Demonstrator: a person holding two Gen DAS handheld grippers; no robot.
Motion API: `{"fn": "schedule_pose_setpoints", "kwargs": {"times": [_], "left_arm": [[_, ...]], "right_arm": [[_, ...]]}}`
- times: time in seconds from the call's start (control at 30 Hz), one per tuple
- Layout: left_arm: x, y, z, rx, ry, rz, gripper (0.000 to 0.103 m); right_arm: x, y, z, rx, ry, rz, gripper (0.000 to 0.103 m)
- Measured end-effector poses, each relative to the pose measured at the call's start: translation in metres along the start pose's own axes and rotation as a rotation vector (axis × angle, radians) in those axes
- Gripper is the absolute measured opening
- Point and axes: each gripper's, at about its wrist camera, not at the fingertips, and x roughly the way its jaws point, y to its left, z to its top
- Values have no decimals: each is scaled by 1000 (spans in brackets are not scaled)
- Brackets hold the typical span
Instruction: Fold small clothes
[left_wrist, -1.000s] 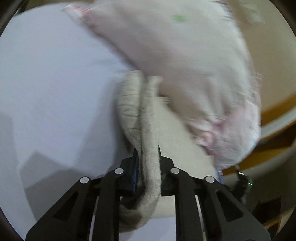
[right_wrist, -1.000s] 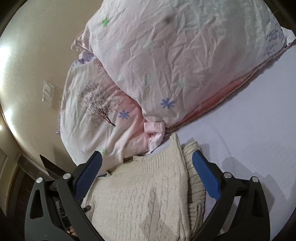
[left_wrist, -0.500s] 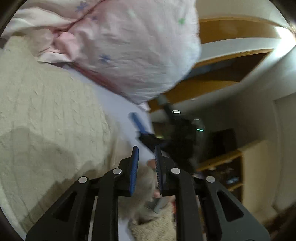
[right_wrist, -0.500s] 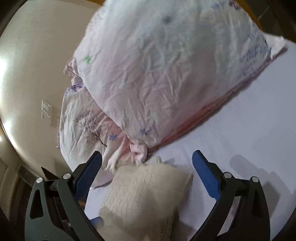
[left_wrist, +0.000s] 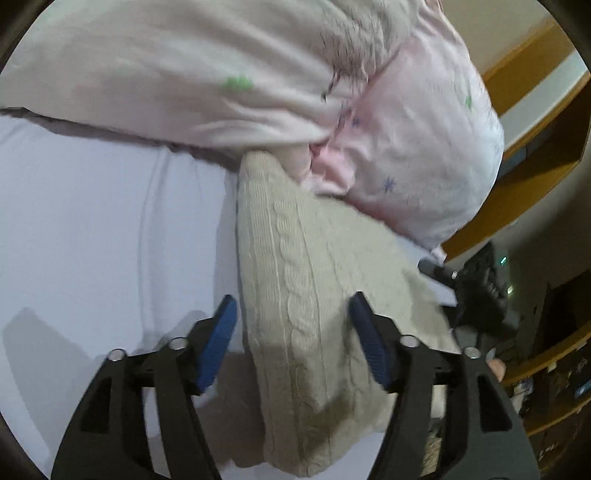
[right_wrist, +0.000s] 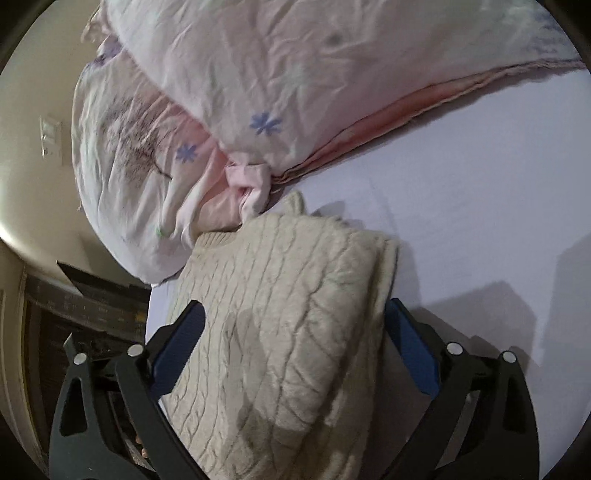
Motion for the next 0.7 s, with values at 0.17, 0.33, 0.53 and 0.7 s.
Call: {"fn": "schedule_pose_setpoints", "kwargs": {"times": [0.17,0.33,0.53,0.7], "left_arm": [[21,-5,-10,67,26,31,72],[2,-3,-9,91,1,-28,40],[-42,21,-4,152,-83,116,44],[-37,37,-11,90,-89,100,51]], "right_arm": [[6,2,-1,-2,8,65,41],[-1,29,-7,-69,-43,266,38],[20,49,-10,-144,-26,68,64],[4,36,-11,-112,-52,145,71]]}}
